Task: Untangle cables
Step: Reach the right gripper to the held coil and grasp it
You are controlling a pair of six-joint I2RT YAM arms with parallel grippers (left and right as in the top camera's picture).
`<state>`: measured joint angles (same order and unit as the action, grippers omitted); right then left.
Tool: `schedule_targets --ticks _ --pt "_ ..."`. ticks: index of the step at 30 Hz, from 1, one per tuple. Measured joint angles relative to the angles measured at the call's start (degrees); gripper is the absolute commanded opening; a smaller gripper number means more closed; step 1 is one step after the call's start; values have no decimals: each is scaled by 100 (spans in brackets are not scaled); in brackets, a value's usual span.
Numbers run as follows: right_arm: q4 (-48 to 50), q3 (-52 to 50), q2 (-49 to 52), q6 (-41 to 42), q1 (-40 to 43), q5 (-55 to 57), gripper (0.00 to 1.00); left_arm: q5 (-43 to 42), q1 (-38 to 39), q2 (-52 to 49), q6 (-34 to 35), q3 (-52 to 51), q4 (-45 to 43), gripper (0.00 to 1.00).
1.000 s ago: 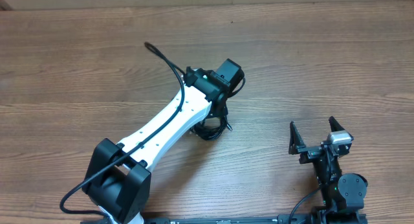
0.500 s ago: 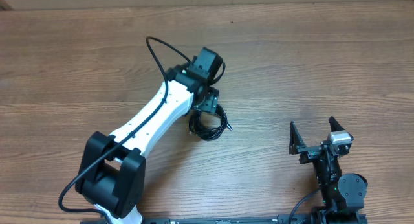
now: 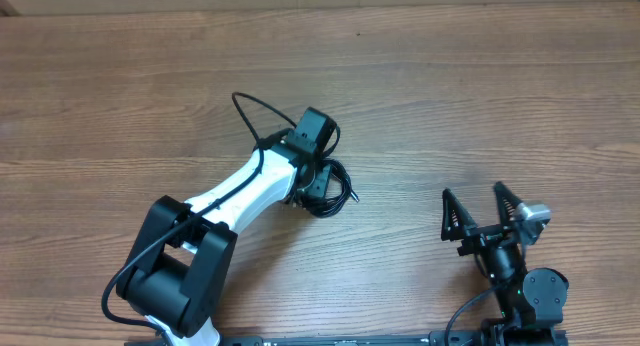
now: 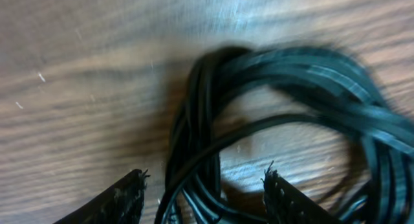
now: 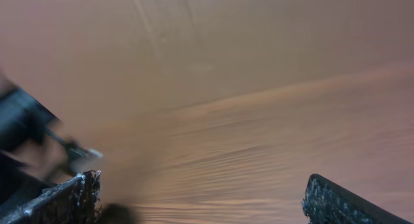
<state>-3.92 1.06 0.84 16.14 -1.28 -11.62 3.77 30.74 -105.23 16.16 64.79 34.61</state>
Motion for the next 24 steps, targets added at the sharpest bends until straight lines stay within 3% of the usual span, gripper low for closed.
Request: schedule_targets --ticks 3,7,13,18,24 --pt "17 0 0 1036 0 -326 100 -17 0 0 44 -247 -173 48" --pt "332 0 0 1897 0 -621 100 -63 2 0 212 -422 -376 4" --pt "-765 365 212 1987 0 -1008 100 -94 -2 2 341 -417 -409 4" --pt "-1714 1364 1106 1884 0 -1215 100 -101 -37 4 264 -144 247 4" --pt "-1132 1762 2380 1840 -28 -2599 100 -101 -90 334 -50 612 1097 4"
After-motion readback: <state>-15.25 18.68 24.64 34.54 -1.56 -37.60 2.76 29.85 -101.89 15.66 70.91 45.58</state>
